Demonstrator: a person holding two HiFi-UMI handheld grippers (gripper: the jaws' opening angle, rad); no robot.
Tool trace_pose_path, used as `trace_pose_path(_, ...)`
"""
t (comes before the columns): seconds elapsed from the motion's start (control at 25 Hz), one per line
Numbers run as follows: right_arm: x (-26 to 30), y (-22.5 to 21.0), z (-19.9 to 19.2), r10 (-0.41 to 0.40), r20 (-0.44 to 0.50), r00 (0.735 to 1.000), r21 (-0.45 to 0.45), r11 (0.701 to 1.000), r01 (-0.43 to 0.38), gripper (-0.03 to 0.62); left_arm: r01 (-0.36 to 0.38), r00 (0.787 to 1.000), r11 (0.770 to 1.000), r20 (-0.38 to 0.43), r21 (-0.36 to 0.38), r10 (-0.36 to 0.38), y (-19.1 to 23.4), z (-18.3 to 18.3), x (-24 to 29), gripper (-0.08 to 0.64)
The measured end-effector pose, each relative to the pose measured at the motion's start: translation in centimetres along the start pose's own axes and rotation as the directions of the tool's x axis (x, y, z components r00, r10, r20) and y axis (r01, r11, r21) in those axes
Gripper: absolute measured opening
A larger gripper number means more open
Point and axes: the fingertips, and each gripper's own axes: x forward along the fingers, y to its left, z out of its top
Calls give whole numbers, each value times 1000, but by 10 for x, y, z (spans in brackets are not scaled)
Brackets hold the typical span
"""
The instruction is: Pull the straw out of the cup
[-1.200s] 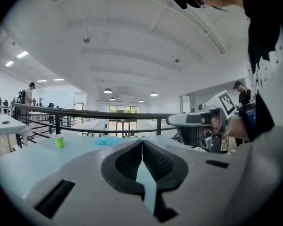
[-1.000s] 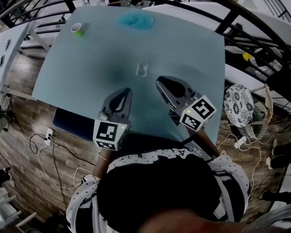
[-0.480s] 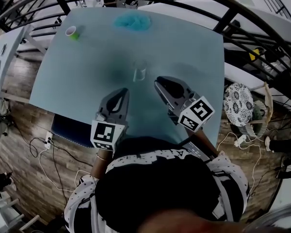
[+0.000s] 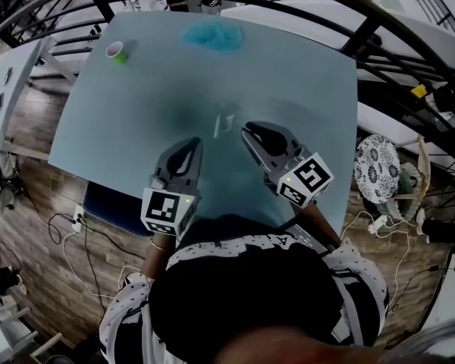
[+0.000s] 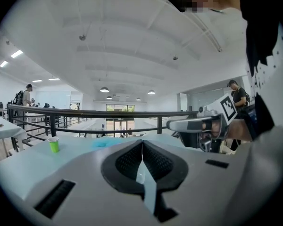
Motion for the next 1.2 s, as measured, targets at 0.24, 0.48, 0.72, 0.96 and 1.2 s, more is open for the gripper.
trace_pose_path(0.24,11,-9,-5,-12,-23,1000,0,1000,12,40,16,1000,1000,-7,-11,-16,10,1,13,14)
trace_pose_path(0.48,20,-17,-14,-32,-45,998,-11,999,32,41,26,999,999,-21,-24,-26,18,-7,20,14)
trace_pose_path(0.72,26,-25,-26,-35,-82,996,-46,998,31,61,25,999,999,-33,-32,-26,21,-15,27,14)
trace_pose_path(0.96,36,-24,-35,-23,-128,992,-71,997,14,63,36,998,999,-45,-39,-38,23,-16,34,14)
trace_pose_path(1.2,48,-21,-40,-11,-152,988,-107,994,-5,63,41,998,998,-55,-42,-43,27,-18,36,14)
